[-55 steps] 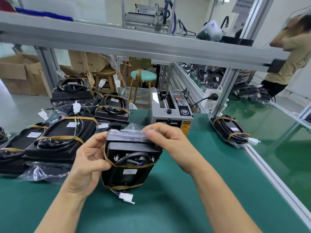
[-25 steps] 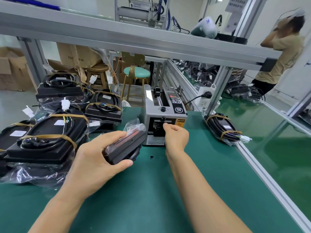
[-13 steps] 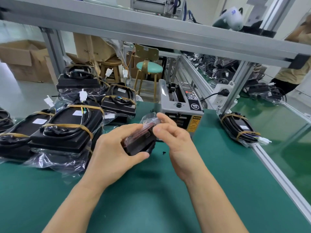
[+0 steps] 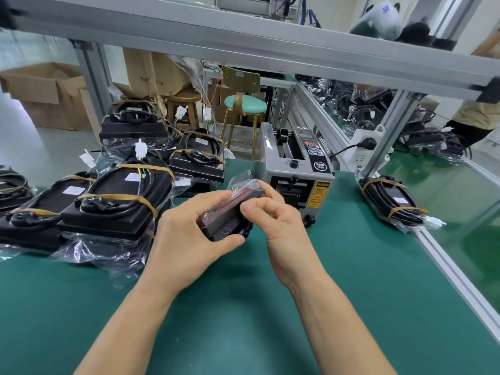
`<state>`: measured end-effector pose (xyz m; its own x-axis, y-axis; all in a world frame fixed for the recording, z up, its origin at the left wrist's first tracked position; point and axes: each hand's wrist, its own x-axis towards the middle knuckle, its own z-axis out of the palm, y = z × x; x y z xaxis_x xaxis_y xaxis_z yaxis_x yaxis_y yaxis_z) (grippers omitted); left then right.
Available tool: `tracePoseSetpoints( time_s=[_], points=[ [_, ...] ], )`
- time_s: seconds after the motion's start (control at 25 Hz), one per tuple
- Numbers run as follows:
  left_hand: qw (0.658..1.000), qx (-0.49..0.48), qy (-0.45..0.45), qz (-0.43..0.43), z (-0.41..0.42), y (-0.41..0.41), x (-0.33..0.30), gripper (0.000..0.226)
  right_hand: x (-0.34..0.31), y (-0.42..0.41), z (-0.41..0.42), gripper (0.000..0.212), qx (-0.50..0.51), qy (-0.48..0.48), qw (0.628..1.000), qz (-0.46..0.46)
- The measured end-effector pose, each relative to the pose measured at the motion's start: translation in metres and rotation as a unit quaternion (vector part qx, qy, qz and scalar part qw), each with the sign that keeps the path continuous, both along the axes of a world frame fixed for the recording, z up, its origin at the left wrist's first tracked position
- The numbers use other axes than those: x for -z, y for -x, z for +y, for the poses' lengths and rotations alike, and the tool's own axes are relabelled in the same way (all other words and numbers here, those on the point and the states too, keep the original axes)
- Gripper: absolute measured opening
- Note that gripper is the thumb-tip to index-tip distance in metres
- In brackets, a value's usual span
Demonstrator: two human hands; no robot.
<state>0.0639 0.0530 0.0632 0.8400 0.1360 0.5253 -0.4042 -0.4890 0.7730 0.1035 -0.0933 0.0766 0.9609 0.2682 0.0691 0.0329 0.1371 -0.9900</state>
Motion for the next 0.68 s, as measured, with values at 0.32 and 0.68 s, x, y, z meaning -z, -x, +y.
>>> tracePoseSetpoints(
  time_s=[0.32, 0.68],
  points=[
    [1.0, 0.007, 0.001, -0.012, -0.0003, -0.0007, 0.0003, 0.064, 0.0058, 0.0, 0.0013, 0.015, -0.009, -0.096, 0.995, 0.022],
    [1.0, 0.007, 0.004, -0.004, 0.0008, -0.0013, 0.0031, 0.065, 0.009, 0.0003, 0.0058, 0.014, 0.022, -0.066, 0.998, 0.008]
  ],
)
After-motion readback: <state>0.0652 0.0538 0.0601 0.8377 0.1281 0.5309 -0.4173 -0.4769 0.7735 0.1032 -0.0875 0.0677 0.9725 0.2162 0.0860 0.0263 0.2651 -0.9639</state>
